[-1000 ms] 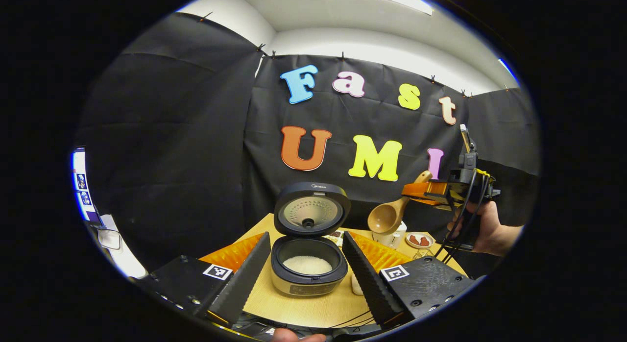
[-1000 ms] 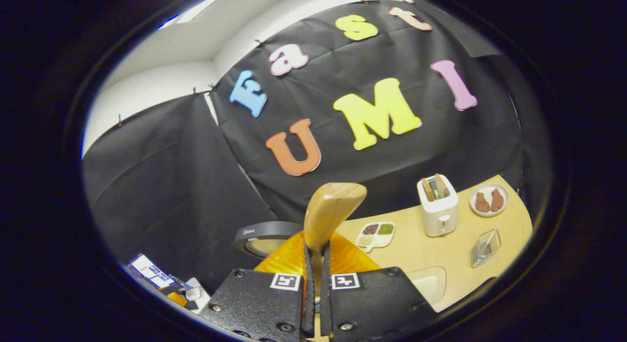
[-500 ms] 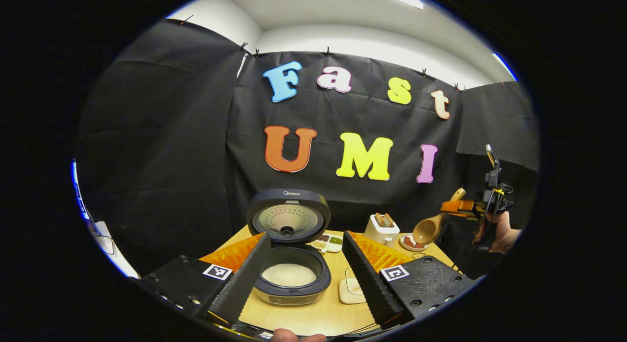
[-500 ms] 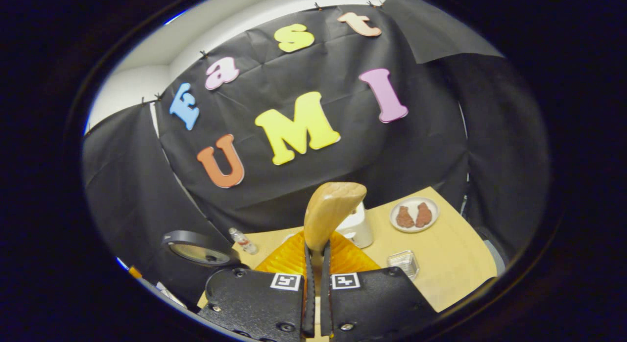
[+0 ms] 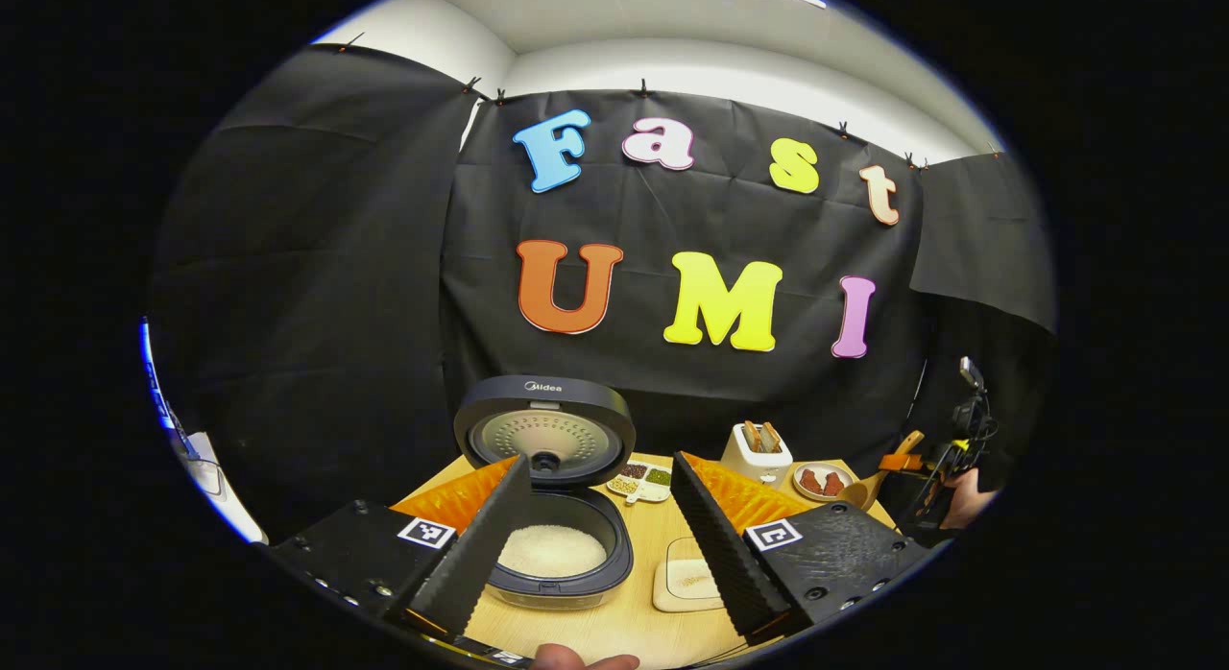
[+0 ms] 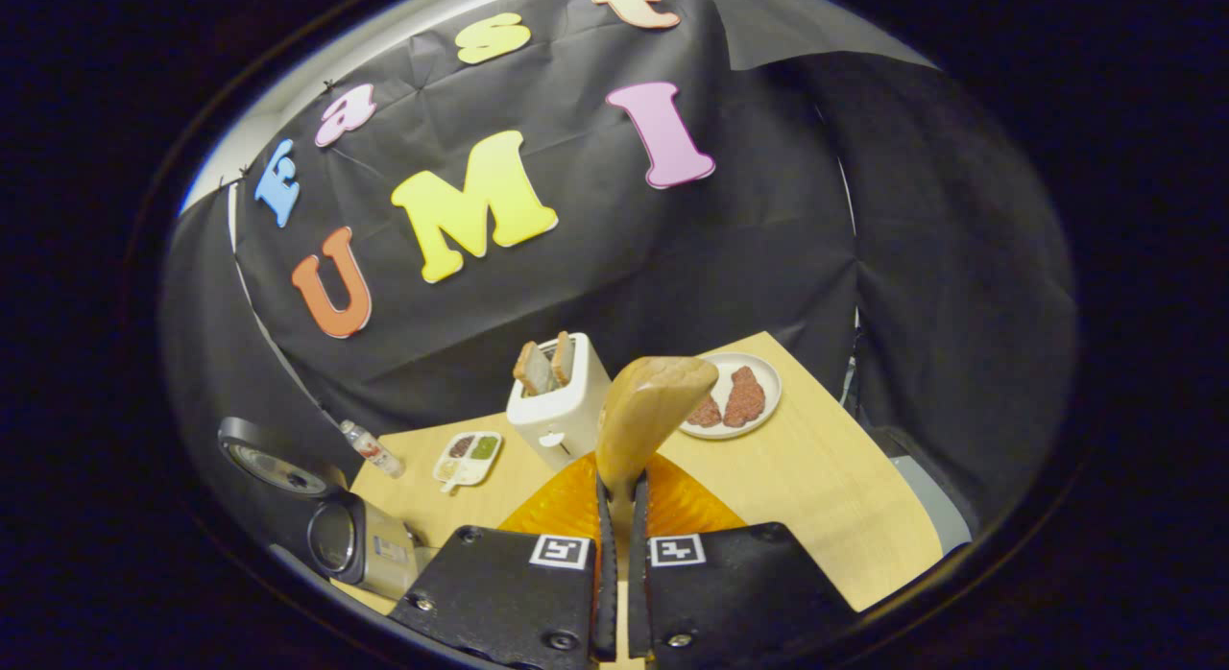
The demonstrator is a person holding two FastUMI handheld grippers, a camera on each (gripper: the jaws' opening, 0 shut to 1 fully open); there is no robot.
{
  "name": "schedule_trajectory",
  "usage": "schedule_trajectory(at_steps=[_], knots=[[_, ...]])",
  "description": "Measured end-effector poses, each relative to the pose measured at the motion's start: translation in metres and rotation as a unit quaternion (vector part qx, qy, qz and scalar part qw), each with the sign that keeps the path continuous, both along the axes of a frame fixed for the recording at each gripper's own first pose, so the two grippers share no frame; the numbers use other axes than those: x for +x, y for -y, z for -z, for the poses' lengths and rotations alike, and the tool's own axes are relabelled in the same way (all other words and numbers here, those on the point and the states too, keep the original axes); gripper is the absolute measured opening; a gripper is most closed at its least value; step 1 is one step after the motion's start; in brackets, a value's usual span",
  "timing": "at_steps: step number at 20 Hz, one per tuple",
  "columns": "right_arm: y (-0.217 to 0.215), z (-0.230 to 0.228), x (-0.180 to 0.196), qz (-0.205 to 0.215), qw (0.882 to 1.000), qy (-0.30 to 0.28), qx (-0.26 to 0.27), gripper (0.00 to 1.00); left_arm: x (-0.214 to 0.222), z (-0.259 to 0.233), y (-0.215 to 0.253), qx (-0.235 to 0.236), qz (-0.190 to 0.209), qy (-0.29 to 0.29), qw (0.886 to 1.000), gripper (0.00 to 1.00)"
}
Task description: Close the left gripper, press the button to open the rice cooker; take a wooden spoon from the chopstick holder with the right hand, scoop a spoonful of rice and pour it into the rice cooker, then put the wooden spoon back into the chopstick holder.
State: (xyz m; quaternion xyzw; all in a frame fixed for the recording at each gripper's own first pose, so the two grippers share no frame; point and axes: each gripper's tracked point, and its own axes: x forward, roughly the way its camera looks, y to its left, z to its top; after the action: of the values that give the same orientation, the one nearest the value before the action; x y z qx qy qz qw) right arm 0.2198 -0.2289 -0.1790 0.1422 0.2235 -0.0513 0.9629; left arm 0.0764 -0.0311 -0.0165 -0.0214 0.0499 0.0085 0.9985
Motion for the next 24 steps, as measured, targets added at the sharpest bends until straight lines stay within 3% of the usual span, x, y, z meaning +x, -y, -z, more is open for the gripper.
schedule_trajectory(at_steps=[7, 14, 17, 18, 22, 24], knots=[[0.015, 0.064, 0.028, -0.018, 0.999, -0.007, -0.049, 0.1, 0.02, 0.001, 0.018, 0.003, 0.0, -0.015, 1.0, 0.95], [0.017, 0.098, 0.035, -0.005, 0.999, -0.027, -0.02, 0.12, 0.036, 0.003, 0.024, 0.011, -0.002, -0.021, 1.0, 0.95], [0.013, 0.094, 0.036, -0.006, 1.0, -0.013, -0.008, 0.18, 0.038, 0.001, 0.024, 0.014, -0.002, -0.019, 1.0, 0.95], [0.014, 0.088, 0.036, -0.006, 1.0, -0.007, -0.014, 0.24, 0.039, 0.0, 0.024, 0.014, -0.002, -0.017, 1.0, 0.95], [0.022, 0.064, 0.026, 0.01, 0.999, 0.006, -0.037, 0.81, 0.04, -0.014, 0.016, 0.009, -0.005, 0.004, 1.0, 0.95], [0.029, 0.039, 0.016, 0.022, 0.998, 0.024, -0.052, 0.89, 0.043, -0.021, 0.009, 0.011, -0.007, 0.016, 1.0, 0.95]])
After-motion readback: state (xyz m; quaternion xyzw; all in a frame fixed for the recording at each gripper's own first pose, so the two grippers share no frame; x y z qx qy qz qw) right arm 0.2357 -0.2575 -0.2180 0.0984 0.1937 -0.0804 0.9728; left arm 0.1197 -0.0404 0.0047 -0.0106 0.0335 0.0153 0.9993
